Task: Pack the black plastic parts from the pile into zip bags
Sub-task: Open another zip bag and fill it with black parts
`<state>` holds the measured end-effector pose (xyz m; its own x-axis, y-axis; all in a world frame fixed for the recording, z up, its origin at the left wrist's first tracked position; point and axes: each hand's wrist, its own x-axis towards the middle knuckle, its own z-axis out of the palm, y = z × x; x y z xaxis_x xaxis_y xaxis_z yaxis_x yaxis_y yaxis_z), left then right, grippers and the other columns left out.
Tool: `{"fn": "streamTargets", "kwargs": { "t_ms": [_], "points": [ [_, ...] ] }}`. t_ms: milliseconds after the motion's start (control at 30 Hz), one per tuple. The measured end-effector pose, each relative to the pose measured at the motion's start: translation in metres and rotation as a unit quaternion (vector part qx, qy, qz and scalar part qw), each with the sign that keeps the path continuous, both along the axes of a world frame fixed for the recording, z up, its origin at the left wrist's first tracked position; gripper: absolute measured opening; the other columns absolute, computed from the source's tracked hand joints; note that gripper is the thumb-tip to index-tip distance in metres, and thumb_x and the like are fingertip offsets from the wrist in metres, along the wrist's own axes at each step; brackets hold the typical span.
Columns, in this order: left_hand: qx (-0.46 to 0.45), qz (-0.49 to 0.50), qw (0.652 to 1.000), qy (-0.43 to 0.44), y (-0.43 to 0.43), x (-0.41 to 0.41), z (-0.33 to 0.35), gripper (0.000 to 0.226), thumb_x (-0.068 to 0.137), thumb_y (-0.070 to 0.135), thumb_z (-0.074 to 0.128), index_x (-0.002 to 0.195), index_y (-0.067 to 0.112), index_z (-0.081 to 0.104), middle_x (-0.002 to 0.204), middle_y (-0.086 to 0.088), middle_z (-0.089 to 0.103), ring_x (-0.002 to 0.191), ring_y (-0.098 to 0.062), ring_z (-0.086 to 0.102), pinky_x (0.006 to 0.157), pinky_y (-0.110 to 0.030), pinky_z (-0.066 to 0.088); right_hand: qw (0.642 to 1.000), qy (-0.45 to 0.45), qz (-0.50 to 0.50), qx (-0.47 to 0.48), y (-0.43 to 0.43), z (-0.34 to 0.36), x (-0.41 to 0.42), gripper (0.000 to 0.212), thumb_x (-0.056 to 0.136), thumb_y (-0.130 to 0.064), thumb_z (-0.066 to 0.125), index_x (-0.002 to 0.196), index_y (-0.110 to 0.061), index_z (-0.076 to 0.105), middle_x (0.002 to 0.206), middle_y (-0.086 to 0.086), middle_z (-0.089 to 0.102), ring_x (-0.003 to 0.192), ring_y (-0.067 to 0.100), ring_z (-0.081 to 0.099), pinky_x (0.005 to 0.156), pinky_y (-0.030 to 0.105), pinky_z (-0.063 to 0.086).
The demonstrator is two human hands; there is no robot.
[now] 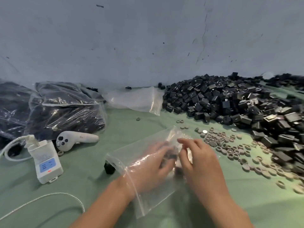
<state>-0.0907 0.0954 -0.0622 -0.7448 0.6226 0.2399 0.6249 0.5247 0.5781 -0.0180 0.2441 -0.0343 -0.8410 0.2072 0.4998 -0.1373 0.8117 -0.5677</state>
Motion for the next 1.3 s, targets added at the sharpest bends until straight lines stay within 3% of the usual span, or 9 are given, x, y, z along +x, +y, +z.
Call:
{"fn": "streamTargets", "kwargs": {
  "t_ms": [100,233,367,533,733,833,933,1067,1300],
  "points": [
    [-0.024,-0.003,0.999,0.027,0.011,-0.014,0.005,0.027,0.098,0.043,0.045,0.125,0.040,0.050,0.118,0.016,0.050,0.101,0.000,0.051,0.090,-0.016,0.042,0.991,-0.117,-0.068,0.005,0.037,-0.008,-0.019,0.036,0.098,-0.021,0.048,0.133,-0.023,0.058,0.128,-0.003,0.057,0.118,0.018,0.052,0.103,0.038,0.040],
    [-0.063,0.025,0.997,0.032,0.028,-0.035,0.007,0.032,0.102,0.037,0.047,0.128,0.022,0.055,0.098,0.014,0.047,0.087,0.004,0.042,0.083,-0.007,0.038,0.980,-0.193,-0.041,0.027,0.048,-0.016,-0.031,0.033,0.101,-0.028,0.045,0.131,-0.027,0.059,0.130,-0.006,0.057,0.115,0.014,0.055,0.103,0.038,0.043],
    [-0.102,0.145,0.984,-0.026,0.043,-0.040,0.008,0.051,0.097,0.056,0.039,0.111,0.011,0.057,0.104,-0.008,0.063,0.096,-0.022,0.061,0.090,-0.039,0.050,0.973,-0.215,-0.065,0.046,0.054,-0.015,-0.045,0.031,0.101,-0.033,0.042,0.124,-0.030,0.063,0.123,-0.005,0.062,0.112,0.016,0.057,0.099,0.039,0.045],
    [-0.081,0.230,0.968,-0.052,0.035,-0.036,0.012,0.053,0.092,0.073,0.025,0.078,0.032,0.056,0.076,0.010,0.058,0.072,-0.007,0.055,0.074,-0.032,0.045,0.978,-0.198,-0.061,0.039,0.059,-0.007,-0.060,0.030,0.100,-0.035,0.042,0.122,-0.032,0.062,0.119,-0.010,0.065,0.110,0.013,0.059,0.099,0.040,0.046],
    [0.001,0.123,0.992,-0.034,0.006,-0.032,0.008,0.007,0.099,0.046,0.043,0.103,0.043,0.048,0.107,0.027,0.055,0.093,0.006,0.056,0.083,-0.015,0.043,0.980,-0.191,0.047,0.016,0.069,-0.005,-0.082,0.026,0.099,-0.027,0.049,0.118,-0.036,0.064,0.116,-0.018,0.061,0.112,0.003,0.054,0.099,0.024,0.041],
    [-0.023,0.098,0.995,-0.013,0.009,-0.036,0.006,0.020,0.098,0.044,0.043,0.115,0.056,0.045,0.118,0.038,0.050,0.107,0.016,0.050,0.091,-0.002,0.033,0.970,-0.230,0.073,0.010,0.078,-0.010,-0.085,0.026,0.101,-0.031,0.047,0.122,-0.037,0.061,0.121,-0.018,0.059,0.112,0.002,0.053,0.100,0.024,0.042],
    [-0.059,0.102,0.993,-0.025,0.021,-0.041,0.010,0.034,0.094,0.060,0.026,0.127,0.064,0.034,0.127,0.033,0.051,0.119,0.011,0.046,0.103,-0.014,0.034,0.968,-0.237,0.077,0.002,0.082,-0.013,-0.088,0.028,0.102,-0.031,0.045,0.125,-0.035,0.061,0.123,-0.016,0.060,0.114,0.004,0.053,0.101,0.027,0.043],
    [-0.061,0.135,0.989,-0.003,0.037,-0.039,0.013,0.039,0.096,0.063,0.031,0.133,0.062,0.019,0.112,0.034,0.051,0.107,0.010,0.047,0.088,-0.020,0.035,0.972,-0.224,0.072,-0.001,0.084,-0.019,-0.088,0.029,0.102,-0.033,0.043,0.125,-0.035,0.061,0.123,-0.017,0.059,0.116,0.004,0.052,0.104,0.030,0.042],
    [-0.074,0.071,0.995,0.002,0.017,-0.024,0.008,0.048,0.089,0.074,0.021,0.129,0.053,0.039,0.134,0.040,0.031,0.124,0.019,0.035,0.104,-0.017,0.032,0.979,-0.197,0.046,0.005,0.081,-0.030,-0.085,0.027,0.103,-0.034,0.041,0.121,-0.038,0.060,0.122,-0.018,0.057,0.118,0.007,0.048,0.106,0.032,0.034]
  ]
}}
